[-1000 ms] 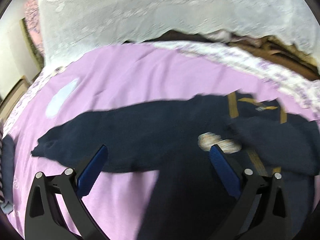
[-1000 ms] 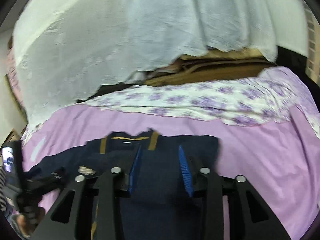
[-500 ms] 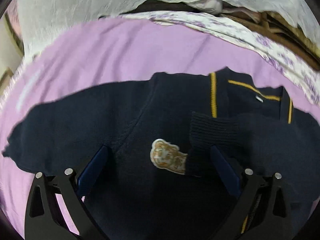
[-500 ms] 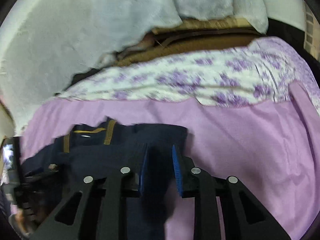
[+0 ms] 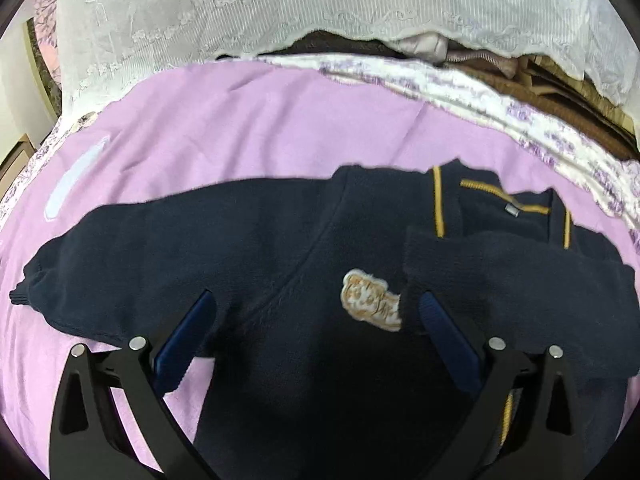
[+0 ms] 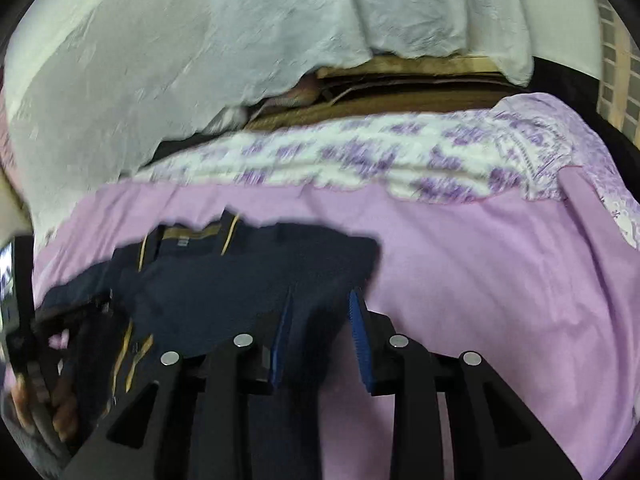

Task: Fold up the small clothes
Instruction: 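Open the right gripper and release the sleeve onto the cardigan front, then move the left gripper to the other sleeve cuff and grasp it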

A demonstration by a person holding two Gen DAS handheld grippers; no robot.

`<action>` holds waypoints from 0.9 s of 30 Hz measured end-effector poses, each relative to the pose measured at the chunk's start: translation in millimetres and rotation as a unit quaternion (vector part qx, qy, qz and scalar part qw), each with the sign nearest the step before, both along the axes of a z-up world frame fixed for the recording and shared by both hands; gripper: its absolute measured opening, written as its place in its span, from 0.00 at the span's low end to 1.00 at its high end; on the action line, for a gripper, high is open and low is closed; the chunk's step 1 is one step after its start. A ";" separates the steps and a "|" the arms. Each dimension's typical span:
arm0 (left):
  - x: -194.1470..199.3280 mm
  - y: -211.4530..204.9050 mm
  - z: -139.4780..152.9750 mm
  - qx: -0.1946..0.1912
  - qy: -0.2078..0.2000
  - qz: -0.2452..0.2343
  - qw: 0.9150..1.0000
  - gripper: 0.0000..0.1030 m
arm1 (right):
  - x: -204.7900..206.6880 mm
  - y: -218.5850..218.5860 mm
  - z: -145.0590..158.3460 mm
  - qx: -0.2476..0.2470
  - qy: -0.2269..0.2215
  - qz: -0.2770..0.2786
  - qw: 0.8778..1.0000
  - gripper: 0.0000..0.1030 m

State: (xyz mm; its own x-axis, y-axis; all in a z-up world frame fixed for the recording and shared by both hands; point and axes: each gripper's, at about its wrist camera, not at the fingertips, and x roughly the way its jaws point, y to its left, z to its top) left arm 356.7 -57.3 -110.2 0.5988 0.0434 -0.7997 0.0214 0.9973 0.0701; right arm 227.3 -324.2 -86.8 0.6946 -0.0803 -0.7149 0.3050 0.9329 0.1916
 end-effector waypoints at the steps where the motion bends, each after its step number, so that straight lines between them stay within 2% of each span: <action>1: 4.6 -2.3 -7.2 0.008 0.016 -0.002 1.000 0.96 | 2.1 3.9 -7.8 -0.006 0.019 0.005 1.000 0.28; 3: 8.7 -3.7 -11.6 0.007 0.021 0.000 1.000 0.96 | 10.9 2.4 -31.6 0.001 0.061 0.011 0.998 0.31; 4: 9.3 -3.7 -11.6 0.007 0.021 0.000 1.000 0.96 | 11.0 0.6 -34.5 0.007 0.059 0.011 0.998 0.33; 6: 8.5 -3.2 -10.5 0.006 0.020 -0.001 1.000 0.96 | 8.9 -1.9 -28.9 0.006 0.056 0.008 0.998 0.32; 9: 2.9 5.7 -2.5 -0.012 0.016 0.000 1.000 0.96 | 1.1 -1.6 -9.8 -0.003 0.023 -0.003 1.000 0.31; 13: 3.1 20.4 3.3 -0.036 0.011 0.023 0.999 0.96 | 5.6 11.8 19.5 -0.031 -0.010 0.022 0.999 0.31; 17: 10.7 15.5 -13.0 -0.009 0.040 0.029 0.999 0.96 | 36.5 21.7 13.1 -0.015 0.012 0.041 0.999 0.31; 22: 9.3 8.2 -15.1 0.015 0.030 0.023 0.999 0.96 | 58.5 36.1 -23.3 -0.016 0.065 0.063 0.996 0.31; 25: 9.2 9.4 -14.0 0.012 0.029 0.020 0.999 0.96 | 55.3 35.1 -21.0 -0.015 0.055 0.059 0.997 0.31; 27: 9.2 14.1 -9.3 -0.002 0.035 0.015 0.999 0.96 | 50.6 34.5 -9.3 -0.009 0.032 0.049 0.998 0.31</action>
